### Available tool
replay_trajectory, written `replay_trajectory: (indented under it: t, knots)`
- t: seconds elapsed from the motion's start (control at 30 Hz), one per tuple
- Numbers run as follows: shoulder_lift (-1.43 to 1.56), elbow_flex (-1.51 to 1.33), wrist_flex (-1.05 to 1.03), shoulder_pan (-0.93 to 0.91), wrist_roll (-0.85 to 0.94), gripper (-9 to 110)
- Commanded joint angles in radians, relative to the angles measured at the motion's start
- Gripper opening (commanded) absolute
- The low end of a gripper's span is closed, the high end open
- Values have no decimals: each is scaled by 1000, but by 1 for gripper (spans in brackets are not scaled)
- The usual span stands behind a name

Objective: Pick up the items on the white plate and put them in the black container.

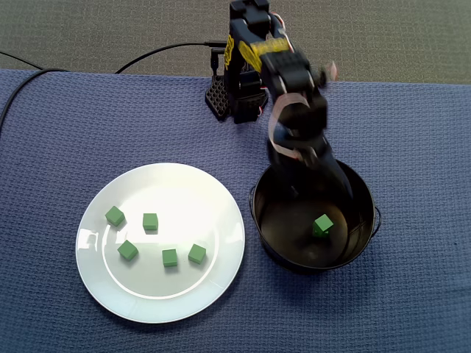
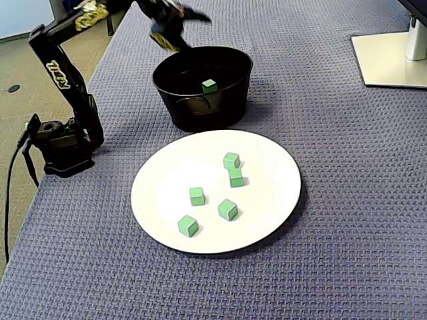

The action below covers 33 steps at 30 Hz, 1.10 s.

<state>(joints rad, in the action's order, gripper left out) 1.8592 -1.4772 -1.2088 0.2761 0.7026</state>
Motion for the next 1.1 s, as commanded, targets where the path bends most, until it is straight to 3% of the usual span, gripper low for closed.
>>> replay_trajectory:
  t: [0.0, 0.2, 0.43, 0.57, 1.07]
  knots:
    - [86, 207, -72, -173, 209, 43]
    - [-23, 183, 81, -420, 416, 43]
    - [-192, 2, 301, -617, 520, 43]
    - [-302, -103, 380, -640, 552, 43]
    - [-680, 20, 374, -624, 526, 43]
